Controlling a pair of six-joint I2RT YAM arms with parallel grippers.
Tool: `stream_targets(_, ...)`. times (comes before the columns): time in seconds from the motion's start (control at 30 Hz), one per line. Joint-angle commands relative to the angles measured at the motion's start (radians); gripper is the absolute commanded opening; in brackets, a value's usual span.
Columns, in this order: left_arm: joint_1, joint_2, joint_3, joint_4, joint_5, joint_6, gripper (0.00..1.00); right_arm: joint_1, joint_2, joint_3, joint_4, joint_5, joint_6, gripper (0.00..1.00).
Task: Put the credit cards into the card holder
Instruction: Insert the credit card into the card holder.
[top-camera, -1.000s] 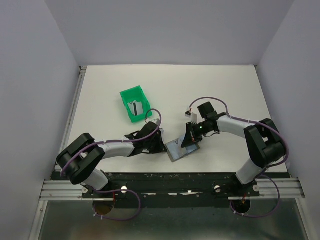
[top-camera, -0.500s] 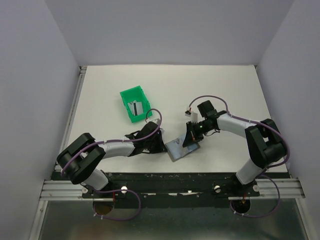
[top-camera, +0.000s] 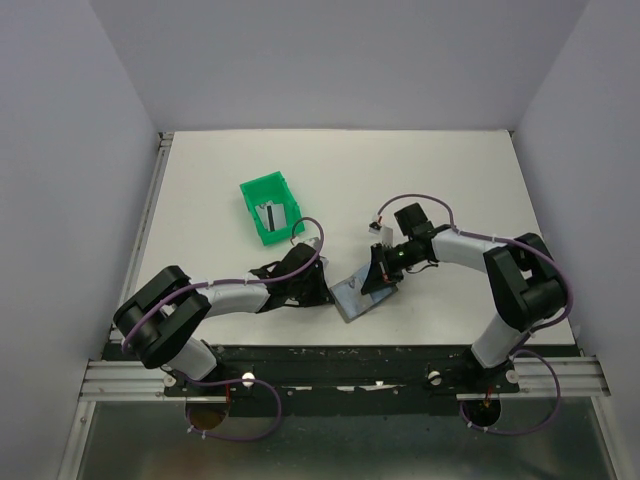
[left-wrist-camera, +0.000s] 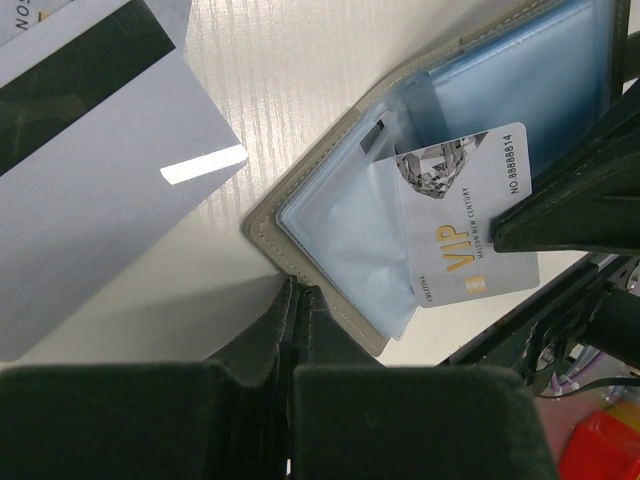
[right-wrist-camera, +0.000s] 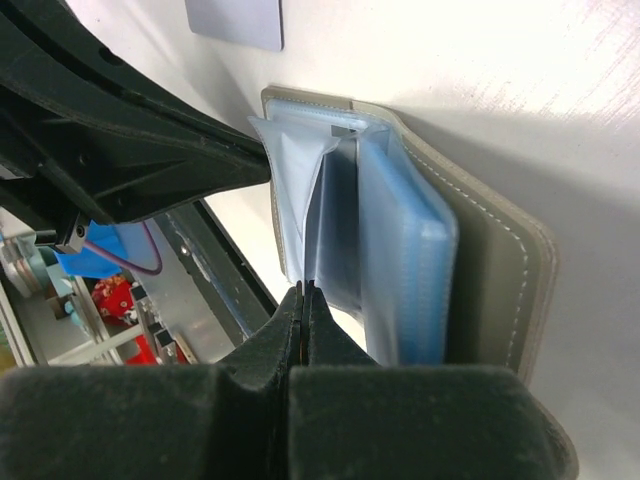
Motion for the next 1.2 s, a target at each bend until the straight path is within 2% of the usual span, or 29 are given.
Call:
stream_targets(0.0, -0.005, 0.028, 0.007, -0.037, -0.009, 0.016, 0.00, 0.009, 0.031, -0.032, 0.089, -0.067, 0.044, 0.00)
stream_targets(0.3, -0.005, 0.030, 0.005, -0.036, -0.010, 0.012, 0.00, 0.009, -0.013, -0.010, 0.028, -0.030, 0.015, 0.00)
stream_targets(0.53, -0.005, 0.019, 0.001, -0.042, -0.016, 0.007, 0.00, 0.009, -0.091, 0.045, -0.098, 0.147, -0.041, 0.00)
stream_targets(0.67, -0.005, 0.019, 0.004, -0.045, -0.016, 0.009, 0.00, 0.006, -0.102, 0.083, -0.150, 0.198, -0.076, 0.00)
stream_targets(1.17, -0.005, 0.007, 0.004, -0.062, -0.019, 0.016, 0.00, 0.007, -0.009, 0.181, -0.248, 0.194, -0.206, 0.00)
